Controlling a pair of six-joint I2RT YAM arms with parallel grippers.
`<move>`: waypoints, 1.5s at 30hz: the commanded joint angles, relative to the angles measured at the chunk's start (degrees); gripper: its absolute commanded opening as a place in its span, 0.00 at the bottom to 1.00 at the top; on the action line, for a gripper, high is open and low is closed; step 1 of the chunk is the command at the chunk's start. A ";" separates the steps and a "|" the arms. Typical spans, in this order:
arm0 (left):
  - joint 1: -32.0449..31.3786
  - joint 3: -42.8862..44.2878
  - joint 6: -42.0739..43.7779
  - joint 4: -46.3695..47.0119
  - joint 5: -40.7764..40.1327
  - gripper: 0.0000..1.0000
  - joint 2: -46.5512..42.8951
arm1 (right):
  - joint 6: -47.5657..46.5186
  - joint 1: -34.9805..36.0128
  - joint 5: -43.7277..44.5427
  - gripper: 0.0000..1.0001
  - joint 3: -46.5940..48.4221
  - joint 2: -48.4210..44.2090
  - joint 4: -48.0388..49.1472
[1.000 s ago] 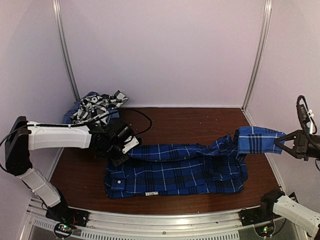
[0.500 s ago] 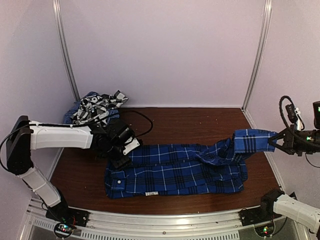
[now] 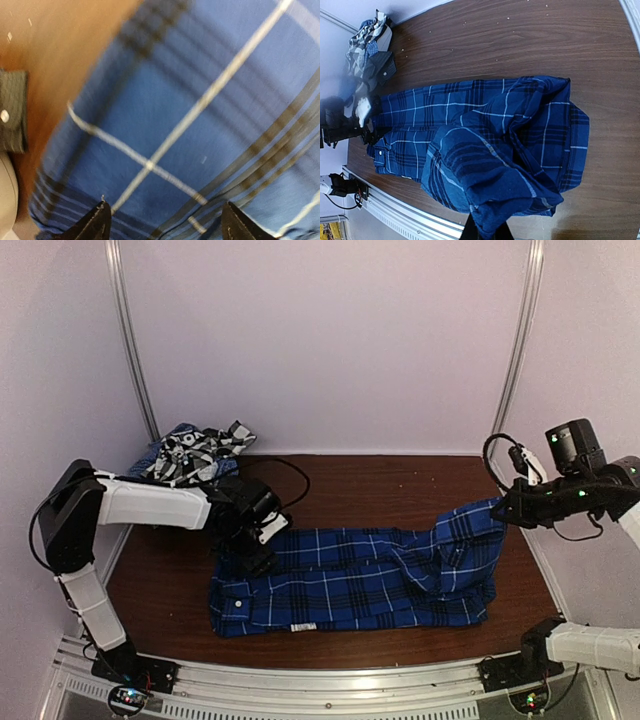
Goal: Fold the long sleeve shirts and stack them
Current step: Fold the 1/3-folded shirt at the center of the board, then pass from the right arm to the left
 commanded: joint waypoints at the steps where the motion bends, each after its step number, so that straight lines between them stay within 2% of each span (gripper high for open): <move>1: -0.39 4.38 -2.45 8.76 6.76 0.80 -5.74 | -4.30 -0.14 -4.73 0.00 -2.23 6.81 10.99; 3: -1.89 4.75 -2.70 13.43 9.14 0.85 -8.35 | -4.53 0.02 -7.67 0.00 -3.07 9.75 14.80; 10: -10.52 3.03 1.92 29.81 8.86 0.84 -11.68 | -0.91 3.59 -20.01 0.00 -4.40 19.14 27.16; 16: -18.06 0.21 20.06 38.66 4.23 0.84 -9.53 | 1.81 5.43 -28.66 0.00 -3.78 24.61 32.76; 22: -21.70 -3.27 38.75 47.00 0.18 0.88 -6.48 | 3.17 6.57 -33.75 0.00 -4.05 26.67 34.49; 29: -21.79 -2.39 49.67 54.63 -6.70 0.90 -0.24 | 5.09 7.06 -36.40 0.00 -5.35 25.92 36.11; 32: -21.78 -2.06 52.32 60.98 -9.00 0.89 2.73 | 5.55 7.16 -36.53 0.00 -6.00 25.47 36.54; 36: -21.74 1.22 50.90 61.52 -6.32 0.79 4.88 | 5.75 7.16 -36.29 0.00 -6.67 24.98 36.67; 40: -21.78 2.50 48.98 61.71 -4.55 0.53 5.21 | 5.38 7.16 -35.73 0.00 -7.03 24.64 36.37; 45: -21.65 3.18 45.94 60.06 -1.34 0.35 4.70 | 5.09 7.16 -35.44 0.00 -7.54 24.79 36.36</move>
